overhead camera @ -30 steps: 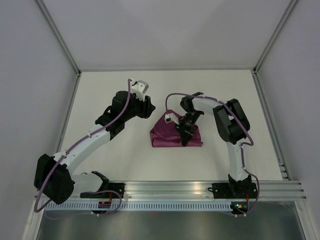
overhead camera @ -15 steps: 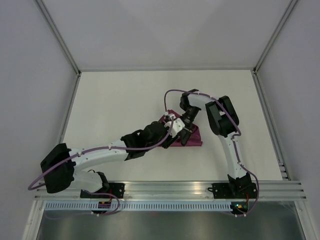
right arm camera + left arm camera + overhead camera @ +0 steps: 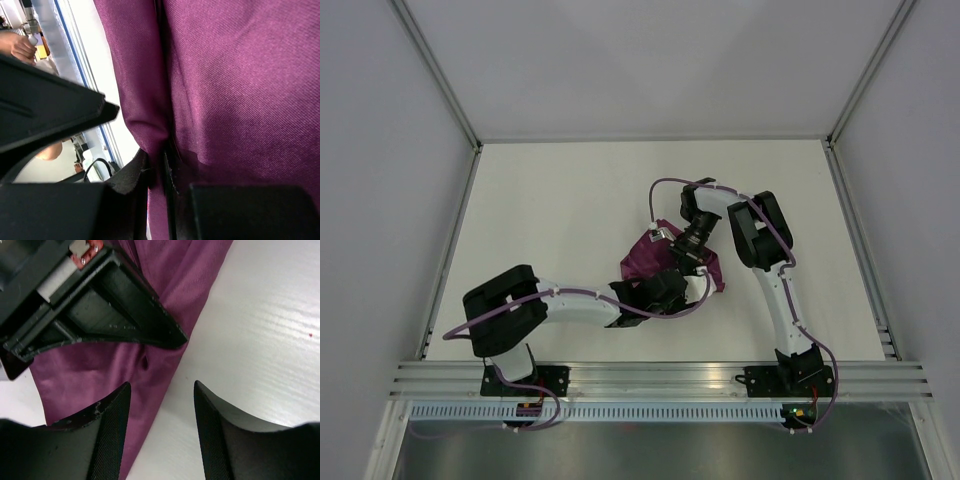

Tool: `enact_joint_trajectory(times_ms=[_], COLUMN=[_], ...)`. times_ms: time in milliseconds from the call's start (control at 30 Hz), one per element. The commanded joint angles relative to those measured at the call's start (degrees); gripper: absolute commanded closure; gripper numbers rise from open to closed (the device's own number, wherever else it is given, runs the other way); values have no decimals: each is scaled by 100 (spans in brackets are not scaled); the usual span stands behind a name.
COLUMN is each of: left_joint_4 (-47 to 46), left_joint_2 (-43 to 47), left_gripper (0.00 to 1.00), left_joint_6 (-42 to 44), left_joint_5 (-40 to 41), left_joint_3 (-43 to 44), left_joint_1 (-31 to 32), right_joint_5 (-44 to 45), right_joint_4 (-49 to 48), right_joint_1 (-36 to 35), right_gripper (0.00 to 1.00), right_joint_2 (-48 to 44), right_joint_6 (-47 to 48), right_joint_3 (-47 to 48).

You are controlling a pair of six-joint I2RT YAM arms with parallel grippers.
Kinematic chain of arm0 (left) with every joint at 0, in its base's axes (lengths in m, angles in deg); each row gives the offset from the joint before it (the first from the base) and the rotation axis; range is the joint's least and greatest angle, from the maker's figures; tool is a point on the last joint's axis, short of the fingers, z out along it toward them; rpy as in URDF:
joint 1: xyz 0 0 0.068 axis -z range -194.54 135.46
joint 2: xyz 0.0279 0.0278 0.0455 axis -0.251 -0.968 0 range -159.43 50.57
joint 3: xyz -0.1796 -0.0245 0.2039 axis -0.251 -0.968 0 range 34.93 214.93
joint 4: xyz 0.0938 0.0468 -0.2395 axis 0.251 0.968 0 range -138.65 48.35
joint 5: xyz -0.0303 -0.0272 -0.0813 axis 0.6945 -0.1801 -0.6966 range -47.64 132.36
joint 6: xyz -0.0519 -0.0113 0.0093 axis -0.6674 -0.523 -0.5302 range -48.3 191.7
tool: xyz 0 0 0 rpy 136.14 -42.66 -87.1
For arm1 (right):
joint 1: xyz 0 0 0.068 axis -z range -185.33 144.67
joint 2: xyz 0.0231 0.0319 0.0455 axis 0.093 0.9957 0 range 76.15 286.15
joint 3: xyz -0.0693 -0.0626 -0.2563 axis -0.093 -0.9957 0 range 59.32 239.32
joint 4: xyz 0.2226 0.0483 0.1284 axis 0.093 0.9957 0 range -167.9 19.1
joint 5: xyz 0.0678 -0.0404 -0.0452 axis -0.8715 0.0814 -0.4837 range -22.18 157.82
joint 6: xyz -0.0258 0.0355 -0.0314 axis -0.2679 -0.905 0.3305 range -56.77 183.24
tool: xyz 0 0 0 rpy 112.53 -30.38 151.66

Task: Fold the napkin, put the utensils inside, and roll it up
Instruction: Roll the napkin at the center of the board.

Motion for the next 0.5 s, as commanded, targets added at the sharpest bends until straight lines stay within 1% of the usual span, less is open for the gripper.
enact_joint_trajectory(times_ms=[0, 333, 433, 467], left_joint_4=[-576, -594, -541, -515], left_joint_2=[-231, -820, -934, -961], left_gripper=[41, 42, 44, 46], left_joint_6=[464, 473, 473, 456], left_joint_5=[98, -175, -262, -280], left_joint_3=[294, 286, 294, 303], left_joint_1=[19, 19, -33, -60], right_joint_5=[737, 685, 676, 684], right_joint_4=[-893, -656, -638, -638], right_joint_1=[45, 80, 89, 89], right_gripper=[87, 87, 87, 87], right_joint_2=[377, 562, 562, 562], right_joint_6=[88, 132, 141, 141], right_joint_3=[122, 403, 438, 439])
